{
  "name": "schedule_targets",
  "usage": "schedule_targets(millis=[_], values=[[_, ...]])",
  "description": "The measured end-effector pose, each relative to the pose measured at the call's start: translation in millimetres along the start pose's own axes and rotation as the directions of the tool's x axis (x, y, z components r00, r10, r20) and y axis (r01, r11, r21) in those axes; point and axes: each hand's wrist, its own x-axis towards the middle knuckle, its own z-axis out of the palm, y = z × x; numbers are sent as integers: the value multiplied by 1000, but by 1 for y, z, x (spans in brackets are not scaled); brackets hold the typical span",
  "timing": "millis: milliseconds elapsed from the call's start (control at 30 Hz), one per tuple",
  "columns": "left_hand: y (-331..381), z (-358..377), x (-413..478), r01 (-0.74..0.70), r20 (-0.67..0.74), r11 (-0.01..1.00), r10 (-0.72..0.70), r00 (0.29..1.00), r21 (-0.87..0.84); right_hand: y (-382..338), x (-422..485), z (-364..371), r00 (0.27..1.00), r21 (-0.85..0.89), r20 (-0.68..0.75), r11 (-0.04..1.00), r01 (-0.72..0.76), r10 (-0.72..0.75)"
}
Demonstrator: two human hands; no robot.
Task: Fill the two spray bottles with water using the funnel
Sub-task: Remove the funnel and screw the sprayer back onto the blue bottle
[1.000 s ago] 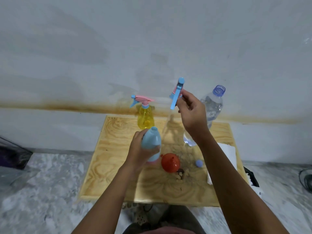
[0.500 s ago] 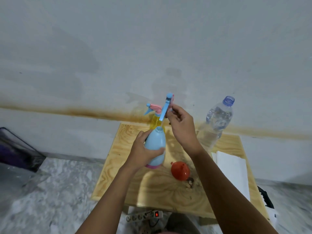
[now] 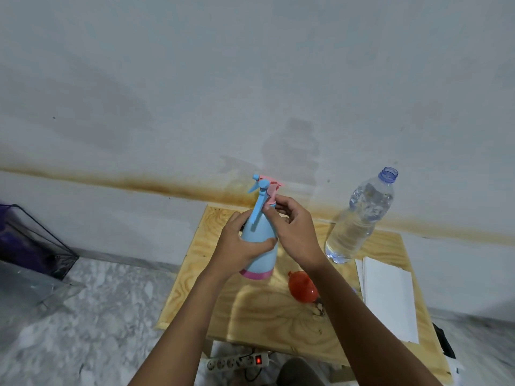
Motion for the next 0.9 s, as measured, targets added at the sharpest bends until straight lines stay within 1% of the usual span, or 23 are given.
schedule_targets(millis=[100,167,267,333,433,567,633,700,800,900], values=[[5,-1,0,-8,33,1000,8,999,-25,2,2,3,1000,10,-7,1000,-3,3],[10,0,0,-28,56,998,32,998,-55,1,3,2,1000,19,14,1000,-15,15],[14,2,0,-32,53,997,36,998,-73,-3,1,-1,995,146,44,984,-99,94],[14,2,-1,-36,32,998,38,999,-60,-2,2,-5,993,188,24,975,-119,116],[18,3,-1,-51,15,997,52,999,-57,-3,2,-5,996,199,-5,976,-84,87],[23,7,-1,-71,9,995,72,997,-70,-6,2,-4,998,117,6,992,-55,54],[23,8,1,-61,4,995,62,998,-72,-7,3,-6,996,138,30,987,-83,80],[23,10,3,-58,-1,997,58,998,-56,-9,4,-9,992,201,34,972,-123,119],[26,14,4,-62,-14,996,61,998,-70,-8,4,-11,994,240,4,965,-109,111],[31,17,5,-69,-12,995,68,998,-76,-5,5,-7,992,218,-87,974,-66,87]])
